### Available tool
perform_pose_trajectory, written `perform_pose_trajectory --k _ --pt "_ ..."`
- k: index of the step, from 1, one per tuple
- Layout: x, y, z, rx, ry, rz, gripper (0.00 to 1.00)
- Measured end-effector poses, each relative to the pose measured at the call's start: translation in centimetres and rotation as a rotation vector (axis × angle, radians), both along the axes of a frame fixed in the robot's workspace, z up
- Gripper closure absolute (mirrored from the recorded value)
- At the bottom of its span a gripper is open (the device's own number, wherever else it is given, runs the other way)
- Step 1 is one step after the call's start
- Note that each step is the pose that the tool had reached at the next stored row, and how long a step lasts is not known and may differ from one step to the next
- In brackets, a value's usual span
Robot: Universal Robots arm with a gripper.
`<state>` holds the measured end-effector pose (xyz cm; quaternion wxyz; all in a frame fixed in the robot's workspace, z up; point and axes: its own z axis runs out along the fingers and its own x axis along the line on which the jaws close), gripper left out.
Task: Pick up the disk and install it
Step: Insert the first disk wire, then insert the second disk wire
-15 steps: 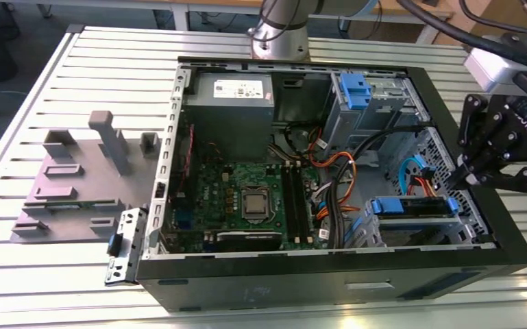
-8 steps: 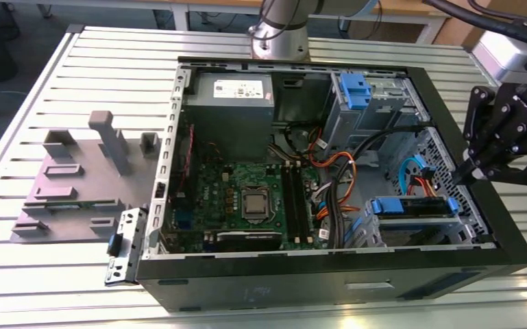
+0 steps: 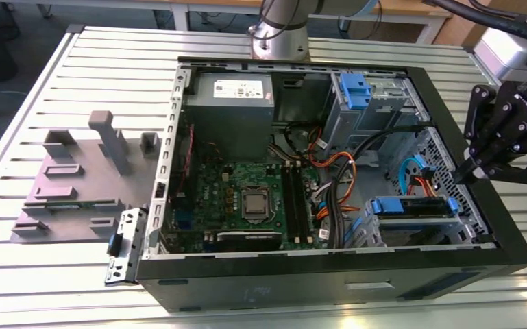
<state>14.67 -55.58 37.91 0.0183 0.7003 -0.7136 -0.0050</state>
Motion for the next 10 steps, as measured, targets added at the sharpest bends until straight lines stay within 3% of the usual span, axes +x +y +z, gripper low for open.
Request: perform_pose_trajectory --k 10 --pt "0.0 0.0 0.04 0.0 0.0 0.0 0.89"
